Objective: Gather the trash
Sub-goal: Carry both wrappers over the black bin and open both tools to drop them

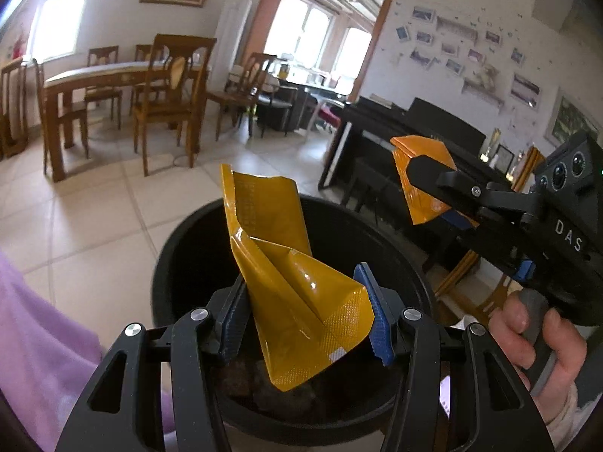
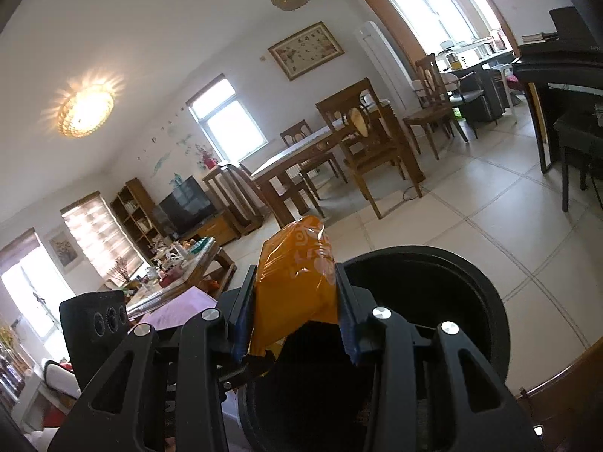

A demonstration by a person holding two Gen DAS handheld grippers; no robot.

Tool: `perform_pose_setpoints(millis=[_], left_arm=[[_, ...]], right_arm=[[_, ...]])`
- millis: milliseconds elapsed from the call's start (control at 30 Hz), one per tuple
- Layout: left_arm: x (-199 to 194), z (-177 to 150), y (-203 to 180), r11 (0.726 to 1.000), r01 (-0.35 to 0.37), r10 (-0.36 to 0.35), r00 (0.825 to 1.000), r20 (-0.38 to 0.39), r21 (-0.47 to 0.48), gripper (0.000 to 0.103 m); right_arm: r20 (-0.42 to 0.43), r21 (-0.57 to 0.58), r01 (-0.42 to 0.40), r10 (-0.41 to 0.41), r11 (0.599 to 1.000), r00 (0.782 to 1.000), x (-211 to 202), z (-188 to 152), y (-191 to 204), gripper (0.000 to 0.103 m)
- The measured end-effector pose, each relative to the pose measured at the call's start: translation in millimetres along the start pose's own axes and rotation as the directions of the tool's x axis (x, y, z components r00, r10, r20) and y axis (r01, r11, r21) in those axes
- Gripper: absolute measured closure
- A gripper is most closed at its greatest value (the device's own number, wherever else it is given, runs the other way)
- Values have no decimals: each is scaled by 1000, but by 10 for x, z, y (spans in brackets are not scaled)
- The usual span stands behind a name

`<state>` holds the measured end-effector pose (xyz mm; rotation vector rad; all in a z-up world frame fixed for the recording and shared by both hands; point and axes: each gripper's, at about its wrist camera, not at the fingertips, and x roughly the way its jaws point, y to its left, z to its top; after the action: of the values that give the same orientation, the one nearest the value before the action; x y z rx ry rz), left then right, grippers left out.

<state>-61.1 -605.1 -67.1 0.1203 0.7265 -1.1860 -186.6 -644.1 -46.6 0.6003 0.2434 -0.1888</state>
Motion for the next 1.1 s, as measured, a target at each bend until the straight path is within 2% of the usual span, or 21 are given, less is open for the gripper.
perform_pose_setpoints(millis=[167, 200, 233, 267, 300, 333, 433, 900, 1100], left_arm=[[16, -73, 0, 999, 1, -1, 1000, -18, 34, 47], [28, -87, -26, 999, -2, 4, 1000, -25, 55, 41], [33, -100, -45, 998, -11, 13, 1000, -29, 70, 36], [-12, -112, -61, 996, -34, 36, 999, -23, 84, 19], [-46, -108, -56, 994, -51, 53, 999, -14, 91, 4], [-97, -113, -62, 993, -70, 69, 998, 10, 99, 5], [-199, -105, -82, 990, -76, 72, 997, 34, 120, 5], [-1002, -181, 160, 989, -123, 112, 985, 128, 78, 5], [-1692, -365, 485, 981, -192, 185, 962, 201, 17, 5]], right_arm=[[-3, 1, 25, -25, 1000, 1000, -18, -39, -111, 62], [-4, -1, 33, -33, 999, 999, -39, -60, -114, 60], [-7, -5, 40, -40, 999, 999, -46, -74, -112, 47], [-6, -9, 49, -49, 999, 999, -70, -90, -100, 41], [3, -9, 53, -53, 999, 999, -78, -97, -105, 26], [15, -12, 59, -59, 998, 998, -93, -100, -111, 14], [31, -43, 77, -76, 996, 997, -129, -115, -57, 7], [-8, -103, 93, -94, 990, 995, -88, -148, 132, 5], [-56, -150, 64, -73, 987, 996, -10, -230, 417, 5]])
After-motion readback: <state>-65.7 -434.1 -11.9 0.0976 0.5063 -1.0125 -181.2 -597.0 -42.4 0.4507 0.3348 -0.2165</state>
